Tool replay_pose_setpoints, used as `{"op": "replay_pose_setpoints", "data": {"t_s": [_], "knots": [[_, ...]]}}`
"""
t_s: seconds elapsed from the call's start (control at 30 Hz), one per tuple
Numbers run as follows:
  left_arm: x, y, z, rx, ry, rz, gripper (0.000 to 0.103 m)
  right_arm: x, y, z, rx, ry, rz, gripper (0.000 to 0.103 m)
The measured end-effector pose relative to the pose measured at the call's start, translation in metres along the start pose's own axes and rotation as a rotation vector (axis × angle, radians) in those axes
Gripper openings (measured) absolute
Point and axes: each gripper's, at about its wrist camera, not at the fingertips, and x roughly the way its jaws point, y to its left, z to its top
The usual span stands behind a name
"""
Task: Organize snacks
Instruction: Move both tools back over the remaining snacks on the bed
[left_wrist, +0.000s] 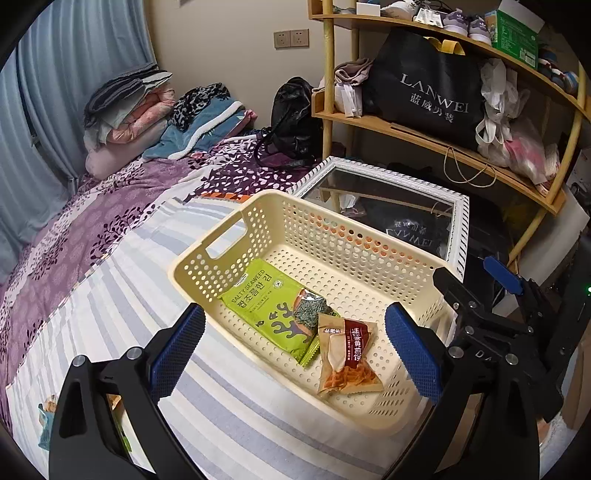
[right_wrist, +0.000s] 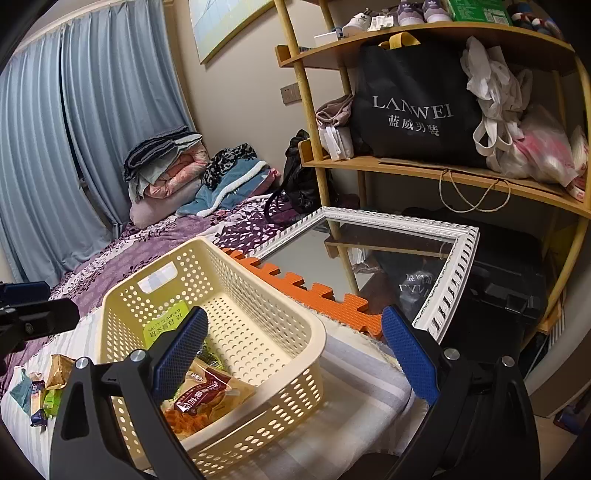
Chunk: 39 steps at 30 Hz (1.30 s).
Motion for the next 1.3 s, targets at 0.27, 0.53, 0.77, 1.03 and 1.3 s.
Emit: {"op": "replay_pose_setpoints", "data": {"t_s": [0.27, 0.53, 0.77, 1.03, 1.3], "knots": [[-0.008, 0.013, -0.012, -0.025, -0.018, 0.043, 0.099, -0.004, 0.013, 0.003, -0.023, -0.005, 0.021, 0.095], [-0.019, 0.048, -0.031, -0.109, -0.023, 0.085, 0.099, -0.011, 0.041, 0.006, -0.071, -0.018, 0.062, 0.095], [-0.037, 0.091, -0.051, -0.184, -0.047, 0.163, 0.099, -0.016, 0.078, 0.013, -0.12, -0.024, 0.11, 0.095], [-0.079, 0.16, -0.081, -0.304, -0.092, 0.262, 0.099, -0.035, 0.148, 0.02, -0.196, -0.046, 0.221, 0.098], [-0.115, 0.229, -0.129, -0.394, -0.105, 0.399, 0.1, -0.049, 0.22, 0.014, -0.29, -0.028, 0.335, 0.098]]}}
